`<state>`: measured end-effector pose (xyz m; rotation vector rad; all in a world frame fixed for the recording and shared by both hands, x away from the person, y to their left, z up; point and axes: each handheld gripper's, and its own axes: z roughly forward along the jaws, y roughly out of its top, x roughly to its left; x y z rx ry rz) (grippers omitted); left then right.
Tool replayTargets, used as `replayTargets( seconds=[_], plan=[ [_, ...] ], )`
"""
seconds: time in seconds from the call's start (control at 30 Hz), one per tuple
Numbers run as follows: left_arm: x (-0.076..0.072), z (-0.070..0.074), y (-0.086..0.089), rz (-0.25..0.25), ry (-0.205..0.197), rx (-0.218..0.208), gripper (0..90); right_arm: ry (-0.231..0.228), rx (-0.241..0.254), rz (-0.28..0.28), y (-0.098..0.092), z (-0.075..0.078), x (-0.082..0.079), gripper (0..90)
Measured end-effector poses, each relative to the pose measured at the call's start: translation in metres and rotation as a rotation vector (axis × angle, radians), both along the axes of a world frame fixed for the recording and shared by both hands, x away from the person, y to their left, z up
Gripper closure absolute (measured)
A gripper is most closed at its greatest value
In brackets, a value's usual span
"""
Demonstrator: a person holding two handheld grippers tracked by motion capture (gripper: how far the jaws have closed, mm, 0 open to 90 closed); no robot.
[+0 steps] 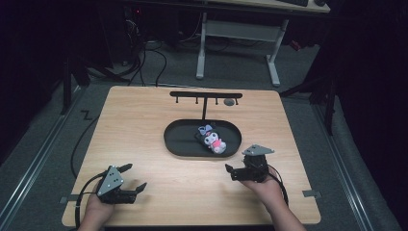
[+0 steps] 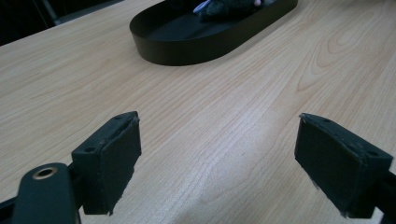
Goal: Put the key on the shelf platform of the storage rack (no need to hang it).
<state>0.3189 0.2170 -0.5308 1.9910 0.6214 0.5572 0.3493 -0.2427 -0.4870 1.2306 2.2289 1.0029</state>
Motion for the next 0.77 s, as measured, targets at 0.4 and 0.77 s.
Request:
replayTargets(
  seconds=[0.4, 0.77],
  plan=[
    [-0.007, 0.005, -0.002, 0.000, -0.014, -0.024, 15.0, -0.137, 0.102, -0.029, -0.024, -0.031, -0.056, 8.9],
    [-0.009, 0.010, 0.001, 0.002, -0.033, -0.037, 14.9, -0.170, 0.111, -0.061, -0.028, -0.034, -0.054, 11.1]
  ],
)
